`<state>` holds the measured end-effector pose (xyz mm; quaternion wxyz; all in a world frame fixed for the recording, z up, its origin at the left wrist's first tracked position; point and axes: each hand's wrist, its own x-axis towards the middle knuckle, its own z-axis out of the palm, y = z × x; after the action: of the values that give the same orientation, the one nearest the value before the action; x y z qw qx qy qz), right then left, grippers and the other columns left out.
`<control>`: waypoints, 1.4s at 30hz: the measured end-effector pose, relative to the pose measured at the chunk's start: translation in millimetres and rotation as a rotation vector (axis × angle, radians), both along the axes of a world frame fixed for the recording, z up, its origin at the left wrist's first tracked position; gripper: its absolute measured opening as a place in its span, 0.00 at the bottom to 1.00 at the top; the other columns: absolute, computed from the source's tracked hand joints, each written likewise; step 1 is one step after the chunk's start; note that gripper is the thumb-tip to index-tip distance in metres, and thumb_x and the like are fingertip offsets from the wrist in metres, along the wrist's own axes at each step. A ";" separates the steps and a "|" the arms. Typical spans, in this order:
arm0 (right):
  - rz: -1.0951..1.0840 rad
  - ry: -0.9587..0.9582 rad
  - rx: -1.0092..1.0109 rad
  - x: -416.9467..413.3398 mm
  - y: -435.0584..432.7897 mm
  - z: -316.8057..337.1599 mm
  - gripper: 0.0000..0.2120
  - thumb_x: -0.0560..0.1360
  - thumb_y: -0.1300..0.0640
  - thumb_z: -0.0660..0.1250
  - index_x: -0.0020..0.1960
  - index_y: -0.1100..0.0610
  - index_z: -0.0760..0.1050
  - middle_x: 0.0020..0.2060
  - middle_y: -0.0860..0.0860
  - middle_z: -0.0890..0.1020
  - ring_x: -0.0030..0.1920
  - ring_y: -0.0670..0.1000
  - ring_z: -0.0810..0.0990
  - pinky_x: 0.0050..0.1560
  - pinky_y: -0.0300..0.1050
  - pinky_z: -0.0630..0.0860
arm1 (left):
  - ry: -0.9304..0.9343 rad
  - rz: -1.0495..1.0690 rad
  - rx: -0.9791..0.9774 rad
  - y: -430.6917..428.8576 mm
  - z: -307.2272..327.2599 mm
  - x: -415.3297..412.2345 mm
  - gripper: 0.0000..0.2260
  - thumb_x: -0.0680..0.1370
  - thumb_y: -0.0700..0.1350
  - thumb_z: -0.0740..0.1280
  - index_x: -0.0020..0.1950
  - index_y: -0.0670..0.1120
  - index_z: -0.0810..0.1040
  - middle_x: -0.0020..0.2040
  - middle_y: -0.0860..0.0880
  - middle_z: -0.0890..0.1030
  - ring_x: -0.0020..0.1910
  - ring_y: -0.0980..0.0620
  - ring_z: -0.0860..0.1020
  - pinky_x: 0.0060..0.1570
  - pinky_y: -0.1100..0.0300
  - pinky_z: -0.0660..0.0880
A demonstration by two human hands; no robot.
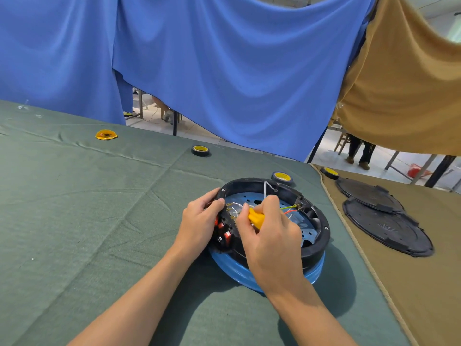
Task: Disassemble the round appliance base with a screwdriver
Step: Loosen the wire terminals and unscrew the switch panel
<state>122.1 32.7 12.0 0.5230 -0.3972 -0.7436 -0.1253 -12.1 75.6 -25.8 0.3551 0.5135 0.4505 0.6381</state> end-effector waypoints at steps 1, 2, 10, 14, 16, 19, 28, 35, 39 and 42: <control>0.023 0.042 -0.022 -0.2 -1.1 0.2 0.11 0.75 0.59 0.68 0.39 0.63 0.69 0.26 0.52 0.72 0.25 0.53 0.72 0.23 0.49 0.72 | -0.003 0.001 0.006 -0.1 -0.2 0.0 0.12 0.74 0.47 0.64 0.47 0.63 0.83 0.46 0.57 0.85 0.47 0.60 0.82 0.46 0.69 0.74; 0.049 0.087 -0.045 -0.5 -2.2 0.7 0.11 0.74 0.57 0.68 0.39 0.62 0.69 0.26 0.51 0.73 0.26 0.52 0.73 0.23 0.50 0.73 | -0.003 0.000 0.012 -0.3 -0.5 0.0 0.12 0.75 0.45 0.64 0.48 0.62 0.83 0.46 0.57 0.85 0.47 0.60 0.82 0.46 0.70 0.74; 0.075 0.088 -0.136 -3.2 -4.2 2.6 0.13 0.75 0.54 0.69 0.40 0.59 0.69 0.28 0.50 0.76 0.26 0.52 0.74 0.26 0.49 0.72 | 0.016 0.017 -0.002 -1.2 1.0 0.6 0.12 0.73 0.49 0.63 0.50 0.61 0.82 0.47 0.58 0.85 0.48 0.60 0.81 0.48 0.66 0.74; 0.105 0.083 -0.177 -0.4 -1.8 3.6 0.13 0.76 0.54 0.69 0.41 0.57 0.67 0.28 0.49 0.75 0.27 0.49 0.72 0.28 0.45 0.70 | 0.054 0.021 0.005 -2.7 2.0 1.0 0.13 0.73 0.49 0.62 0.47 0.67 0.82 0.46 0.59 0.85 0.49 0.59 0.81 0.51 0.62 0.75; 0.122 0.092 -0.197 0.9 -0.4 4.9 0.12 0.76 0.54 0.69 0.41 0.57 0.67 0.28 0.48 0.74 0.28 0.49 0.72 0.28 0.44 0.69 | 0.067 0.026 0.006 -3.7 3.5 0.9 0.14 0.73 0.50 0.62 0.46 0.70 0.81 0.46 0.59 0.85 0.49 0.59 0.81 0.51 0.62 0.75; 0.101 0.081 -0.174 0.0 0.1 5.2 0.12 0.76 0.55 0.68 0.41 0.58 0.67 0.27 0.48 0.73 0.27 0.49 0.72 0.28 0.44 0.68 | 0.078 0.036 0.003 -4.1 4.0 1.2 0.15 0.73 0.50 0.62 0.45 0.72 0.80 0.46 0.60 0.85 0.48 0.60 0.81 0.51 0.62 0.75; 0.046 0.001 -0.024 5.1 3.2 1.8 0.11 0.75 0.61 0.68 0.39 0.62 0.68 0.26 0.53 0.71 0.25 0.52 0.71 0.23 0.48 0.70 | 0.076 0.056 0.025 -5.7 5.5 2.0 0.16 0.73 0.48 0.62 0.43 0.72 0.80 0.43 0.61 0.84 0.44 0.64 0.81 0.44 0.71 0.74; 0.021 0.308 -0.142 3.9 4.1 8.1 0.11 0.75 0.57 0.70 0.41 0.56 0.68 0.27 0.45 0.74 0.28 0.47 0.76 0.28 0.41 0.73 | 0.080 0.064 0.014 -7.4 7.4 2.2 0.16 0.73 0.48 0.62 0.41 0.73 0.80 0.40 0.64 0.83 0.42 0.66 0.79 0.44 0.71 0.74; 0.023 0.545 -0.279 22.4 11.0 28.4 0.08 0.72 0.49 0.73 0.46 0.49 0.76 0.34 0.40 0.79 0.38 0.41 0.79 0.34 0.34 0.74 | 0.059 0.049 0.005 -8.2 6.7 0.8 0.21 0.78 0.42 0.64 0.42 0.71 0.81 0.42 0.60 0.85 0.43 0.62 0.81 0.42 0.71 0.75; 0.213 0.762 -0.410 45.3 21.0 58.0 0.04 0.69 0.56 0.76 0.40 0.52 0.81 0.31 0.49 0.82 0.30 0.48 0.78 0.29 0.40 0.73 | 0.052 0.053 -0.015 -10.0 9.5 0.3 0.18 0.77 0.44 0.64 0.42 0.70 0.81 0.44 0.56 0.85 0.46 0.55 0.83 0.47 0.61 0.79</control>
<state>167.5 53.8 70.0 0.6801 -0.4317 -0.5441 0.2348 -11.7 65.6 -16.3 0.3302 0.5152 0.4776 0.6304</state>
